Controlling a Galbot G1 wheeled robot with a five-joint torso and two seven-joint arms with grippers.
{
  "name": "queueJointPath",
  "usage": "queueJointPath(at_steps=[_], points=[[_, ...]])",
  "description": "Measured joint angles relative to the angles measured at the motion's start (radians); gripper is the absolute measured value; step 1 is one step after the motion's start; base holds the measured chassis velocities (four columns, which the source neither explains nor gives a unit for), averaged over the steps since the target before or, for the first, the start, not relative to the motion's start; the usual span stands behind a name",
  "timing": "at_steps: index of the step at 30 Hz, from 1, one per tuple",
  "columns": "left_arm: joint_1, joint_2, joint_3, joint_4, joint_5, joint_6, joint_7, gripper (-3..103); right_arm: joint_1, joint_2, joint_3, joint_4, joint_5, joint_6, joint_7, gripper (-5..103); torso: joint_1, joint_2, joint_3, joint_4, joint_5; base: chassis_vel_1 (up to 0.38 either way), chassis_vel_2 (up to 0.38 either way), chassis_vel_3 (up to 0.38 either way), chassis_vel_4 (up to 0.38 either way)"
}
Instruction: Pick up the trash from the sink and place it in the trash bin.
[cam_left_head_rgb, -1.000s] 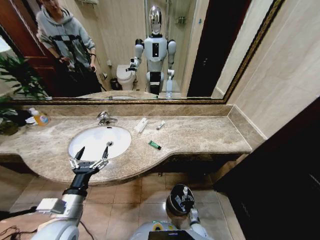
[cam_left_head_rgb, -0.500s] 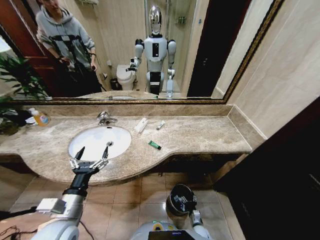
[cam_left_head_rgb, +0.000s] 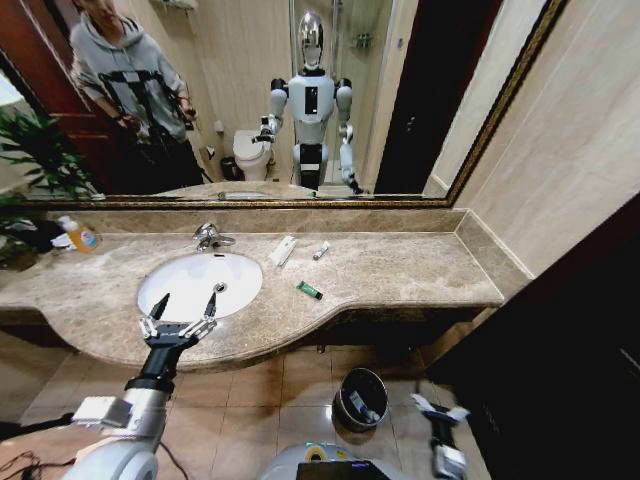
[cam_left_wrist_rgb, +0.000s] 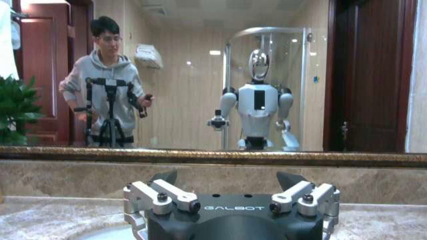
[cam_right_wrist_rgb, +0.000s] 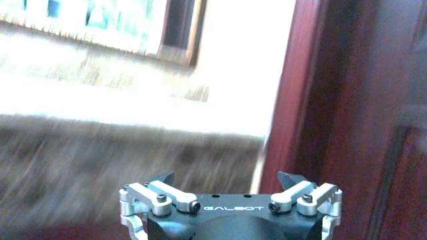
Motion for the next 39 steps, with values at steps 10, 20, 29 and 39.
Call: queueJointPath(at_steps=[10, 20, 29, 39], points=[[0.0, 0.0, 0.0, 0.0, 0.0, 0.0, 0.0, 100, 0.07, -0.027, 0.028, 0.433, 0.06, -0.14, -0.264, 100, 0.0, 0.0, 0.0, 0.0, 0.0001, 0.0, 0.0, 0.0, 0.0], [0.0, 0.0, 0.0, 0.0, 0.0, 0.0, 0.0, 100, 0.429, -0.434, -0.074, 0.443, 0.393, -0.583, -0.723, 100, 0.0, 0.0, 0.0, 0.0003, 0.0002, 0.0, 0.0, 0.0, 0.0], [0.0, 0.0, 0.0, 0.0, 0.0, 0.0, 0.0, 100, 0.734, -0.645, -0.368, 0.265, 0.331, -0.732, -0.831, 100, 0.0, 0.0, 0.0, 0.0002, 0.0002, 0.0, 0.0, 0.0, 0.0], [0.0, 0.0, 0.0, 0.0, 0.0, 0.0, 0.0, 100, 0.959, -0.547, -0.684, 0.093, 0.212, -0.781, -0.738, 100, 0.0, 0.0, 0.0, 0.0002, -0.0003, 0.0, 0.0, 0.0, 0.0]])
